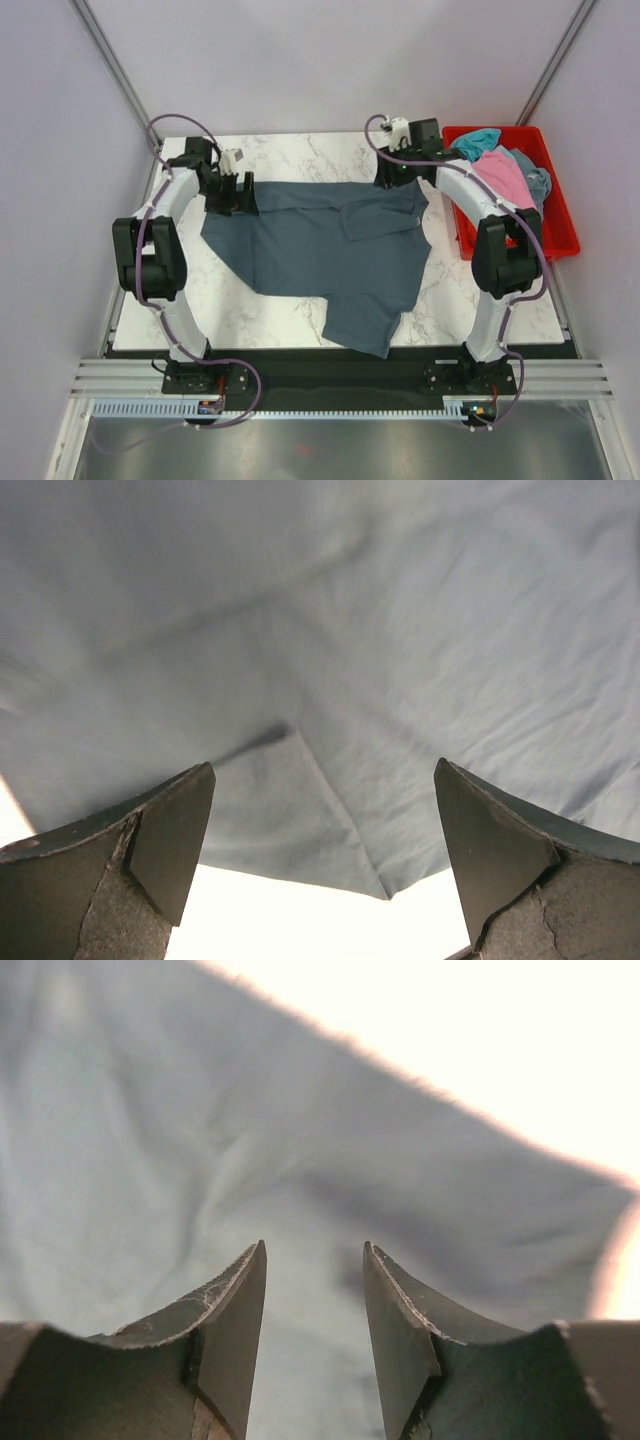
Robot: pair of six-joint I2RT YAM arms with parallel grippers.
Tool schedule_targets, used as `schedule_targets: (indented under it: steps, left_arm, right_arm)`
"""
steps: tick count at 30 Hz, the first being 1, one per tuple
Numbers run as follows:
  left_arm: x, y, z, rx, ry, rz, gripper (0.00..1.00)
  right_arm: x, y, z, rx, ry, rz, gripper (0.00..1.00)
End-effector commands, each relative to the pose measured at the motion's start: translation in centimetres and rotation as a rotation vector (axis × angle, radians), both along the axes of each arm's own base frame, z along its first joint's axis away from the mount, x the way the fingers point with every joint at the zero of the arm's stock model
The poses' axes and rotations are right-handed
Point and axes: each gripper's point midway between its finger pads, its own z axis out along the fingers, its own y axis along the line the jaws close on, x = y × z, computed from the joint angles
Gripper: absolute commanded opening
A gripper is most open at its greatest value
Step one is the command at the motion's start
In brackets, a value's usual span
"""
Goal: Fold and stack the t-shirts
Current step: Fold the tshirt
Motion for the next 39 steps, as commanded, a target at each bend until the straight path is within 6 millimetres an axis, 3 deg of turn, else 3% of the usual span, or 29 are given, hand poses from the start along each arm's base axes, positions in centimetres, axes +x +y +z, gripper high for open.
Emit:
schedule_targets:
  steps: [1, 7, 11, 13, 15, 18, 24, 31, 39]
  left_arm:
    - [2.7, -0.4, 3.4, -0.033, -0.091, 0.001, 0.99]
    - [6.6, -1.0, 5.0, -0.149, -0.13, -0.002, 0.99]
    - [9.7, 0.0, 4.7, -0.102, -0.172, 0.005, 0.99]
    - [10.6, 0.7, 3.2, -0.065, -0.159, 0.017, 0.99]
    - [11.5, 1.2, 3.0, -0.039, -0.172, 0.022, 0.99]
    - [11.9, 1.6, 2.8, -0.01, -0.182, 0.025, 0.99]
    - [11.5, 2.4, 1.6, 0.009, -0.146, 0.044, 0.99]
    - [10.7, 2.1, 2.1, -0.007, -0.14, 0.04, 0.99]
    - [10.4, 2.1, 2.0, -0.014, -0.128, 0.046, 0.99]
  right_arm:
    - [5.2, -3.7, 2.2, 0.045, -0.084, -0.156, 0.52]
    - [8.6, -8.2, 0.0, 0.125, -0.035, -0.289, 0.54]
    - [11.1, -11.0, -0.8, 0.15, -0.039, -0.352, 0.54]
    - [12.3, -11.7, -1.7, 0.166, -0.026, -0.367, 0.54]
    - [13.7, -13.9, -2.3, 0.189, -0.017, -0.414, 0.54]
    - [14.8, -14.9, -2.8, 0.184, -0.029, -0.429, 0.54]
    - [14.1, -15.0, -4.7, 0.183, 0.023, -0.429, 0.55]
    - [12.1, -14.4, -7.4, 0.187, 0.109, -0.415, 0.56]
    - [11.2, -14.3, -9.1, 0.146, 0.146, -0.417, 0.57]
